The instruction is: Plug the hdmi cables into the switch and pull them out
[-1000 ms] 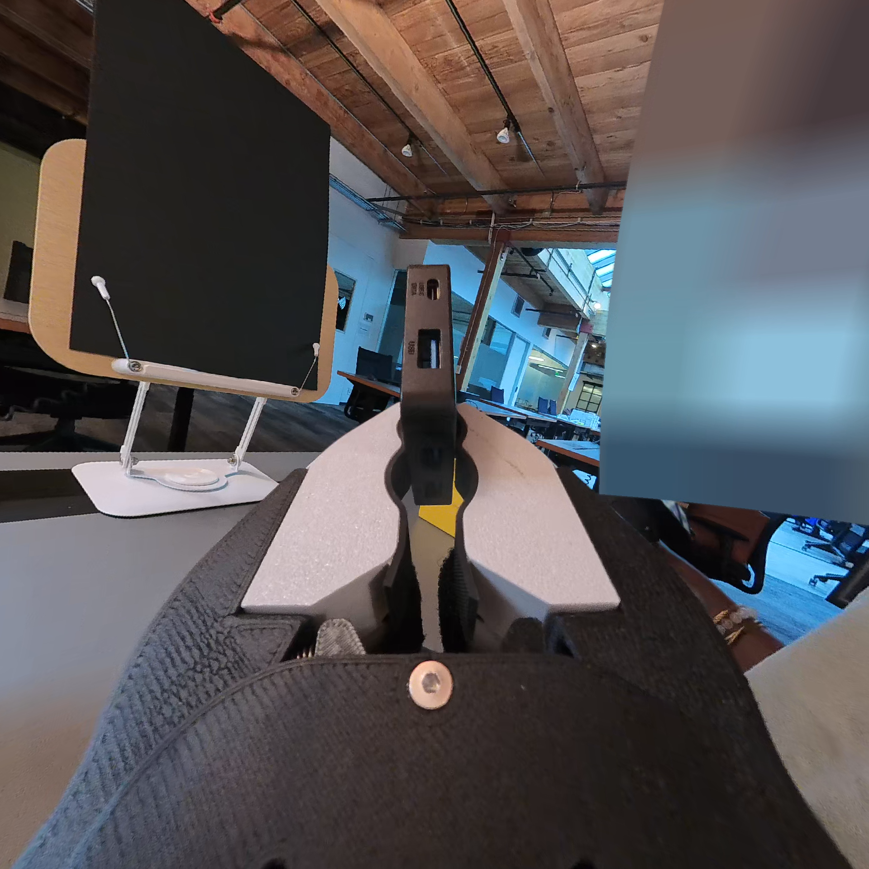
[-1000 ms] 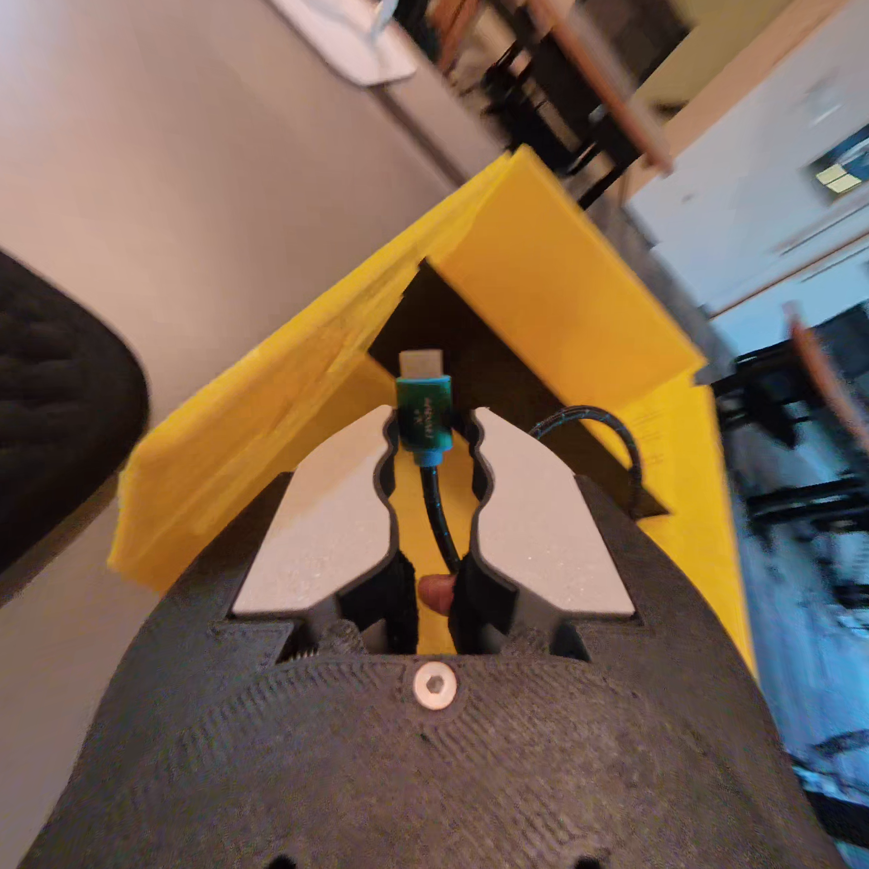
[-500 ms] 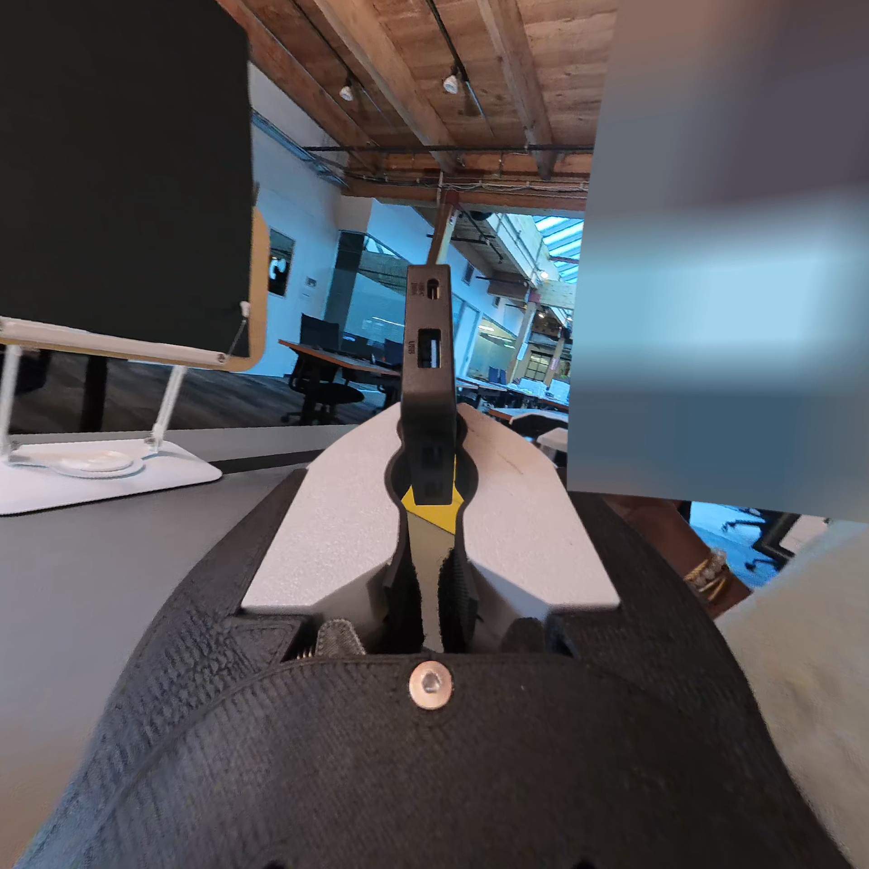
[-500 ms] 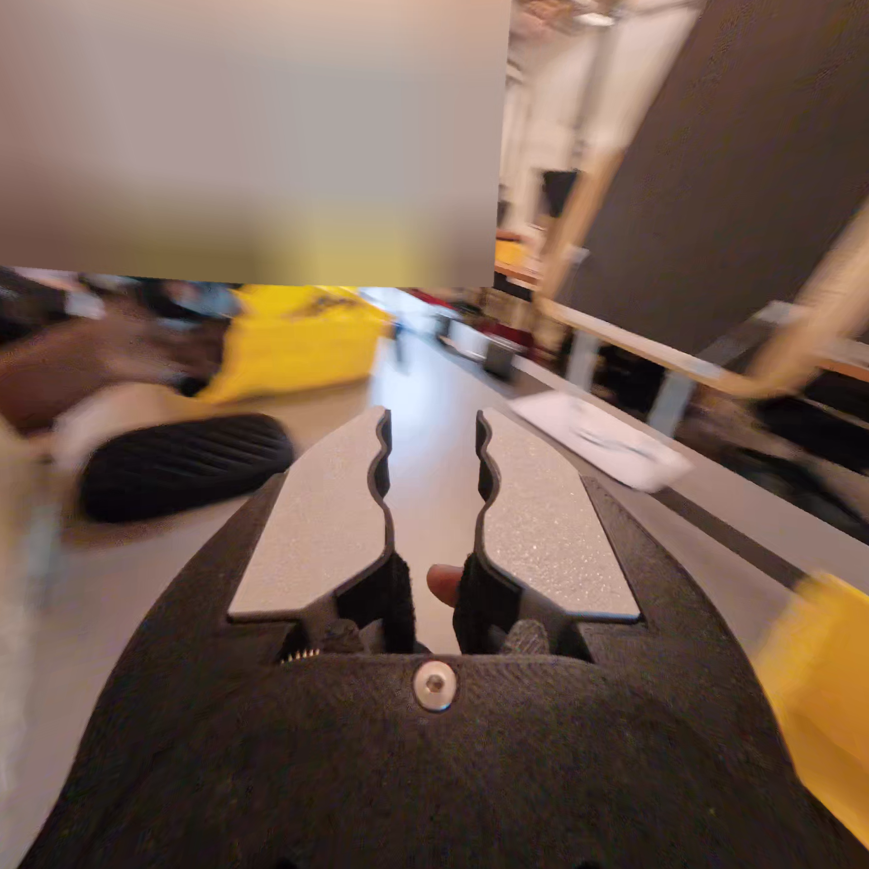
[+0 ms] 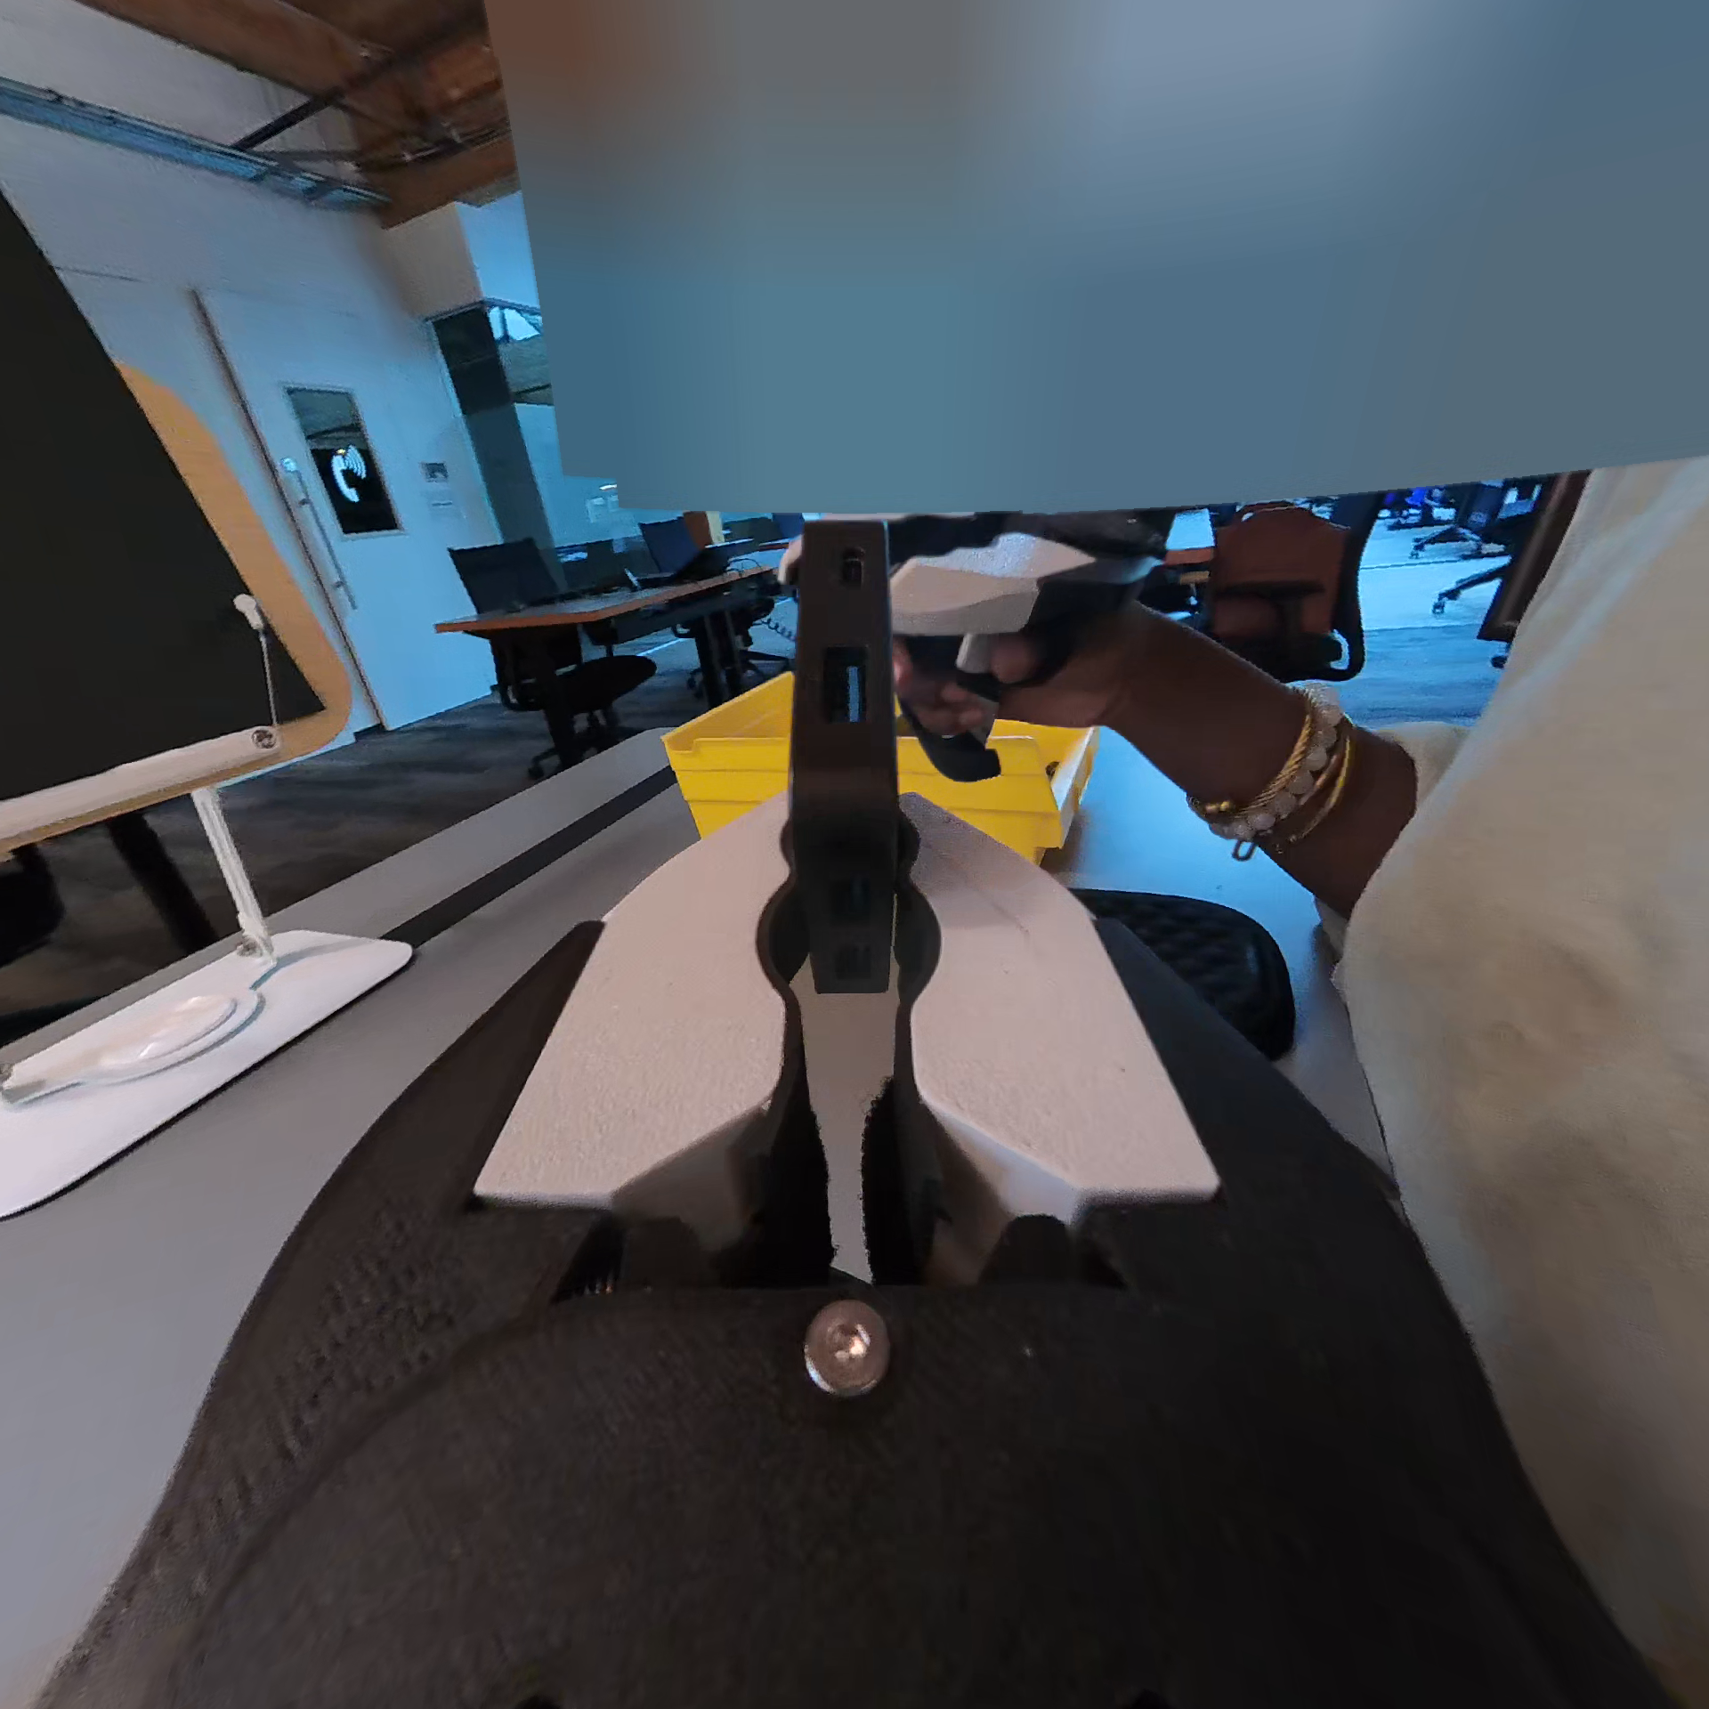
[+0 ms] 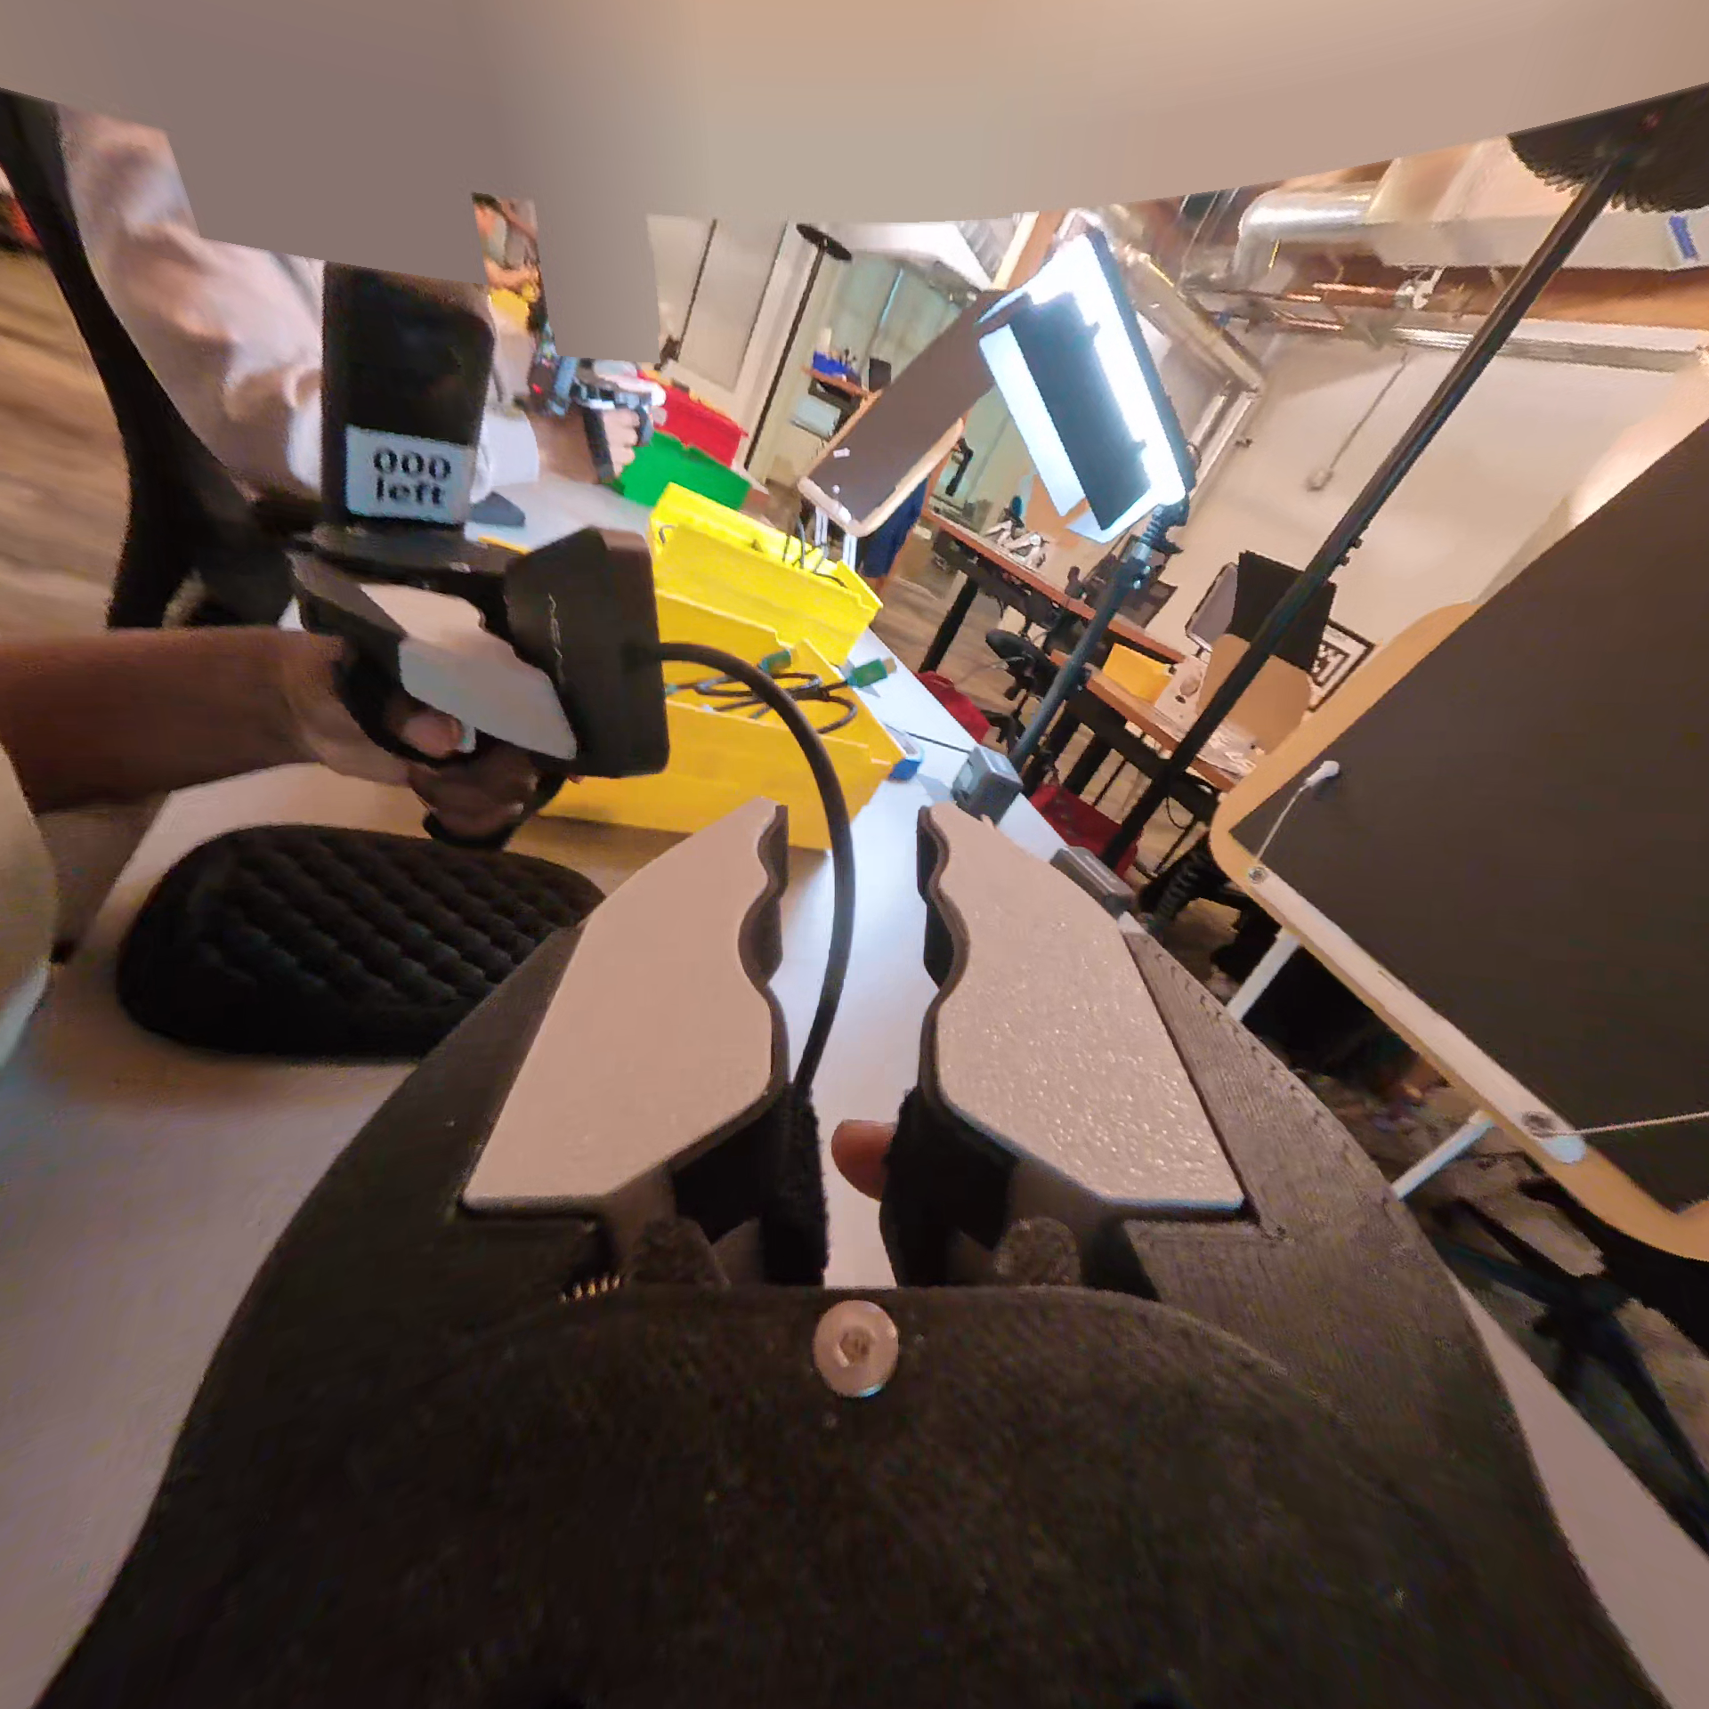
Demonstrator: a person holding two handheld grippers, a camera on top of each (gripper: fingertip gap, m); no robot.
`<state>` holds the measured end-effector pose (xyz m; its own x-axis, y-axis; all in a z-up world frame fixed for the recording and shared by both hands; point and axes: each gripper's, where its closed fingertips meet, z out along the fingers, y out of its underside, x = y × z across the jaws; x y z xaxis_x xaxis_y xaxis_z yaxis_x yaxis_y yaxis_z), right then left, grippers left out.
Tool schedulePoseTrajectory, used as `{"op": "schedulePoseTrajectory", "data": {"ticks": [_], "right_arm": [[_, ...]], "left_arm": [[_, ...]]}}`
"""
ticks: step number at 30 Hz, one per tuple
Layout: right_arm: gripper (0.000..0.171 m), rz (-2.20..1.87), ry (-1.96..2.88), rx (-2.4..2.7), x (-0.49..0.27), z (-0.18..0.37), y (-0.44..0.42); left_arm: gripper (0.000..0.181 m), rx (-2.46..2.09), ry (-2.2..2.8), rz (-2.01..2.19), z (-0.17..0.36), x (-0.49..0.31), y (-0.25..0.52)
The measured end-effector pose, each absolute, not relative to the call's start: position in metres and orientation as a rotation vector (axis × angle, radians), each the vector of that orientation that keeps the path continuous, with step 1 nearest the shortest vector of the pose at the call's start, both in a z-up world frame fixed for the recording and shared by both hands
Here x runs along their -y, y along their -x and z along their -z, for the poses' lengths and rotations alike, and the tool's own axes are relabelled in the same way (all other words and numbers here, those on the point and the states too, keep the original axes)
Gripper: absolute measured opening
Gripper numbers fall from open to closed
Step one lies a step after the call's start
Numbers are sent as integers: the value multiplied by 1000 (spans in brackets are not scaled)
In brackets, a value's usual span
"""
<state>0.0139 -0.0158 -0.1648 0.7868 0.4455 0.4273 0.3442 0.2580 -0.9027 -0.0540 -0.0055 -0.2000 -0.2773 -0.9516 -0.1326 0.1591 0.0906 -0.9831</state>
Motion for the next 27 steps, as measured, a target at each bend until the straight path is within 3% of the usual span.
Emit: {"op": "schedulePoseTrajectory", "data": {"ticks": [2,4,7,12,20,27], "right_arm": [[25,7,1342,770,15,169,-8],[7,132,1328,786,12,167,-9],[6,271,1309,802,14,159,-12],[5,520,1220,740,31,125,-35],[5,1135,1280,547,79,85,-157],[7,1477,1483,474,107,106,-272]], "left_arm": [[14,-1368,861,1379,202,7,52],[14,-1382,864,1357,204,8,49],[15,-1355,836,1350,202,10,46],[40,-1328,819,1317,203,7,46],[40,-1280,864,1239,208,-11,58],[37,-1237,869,1206,208,-20,65]]}}
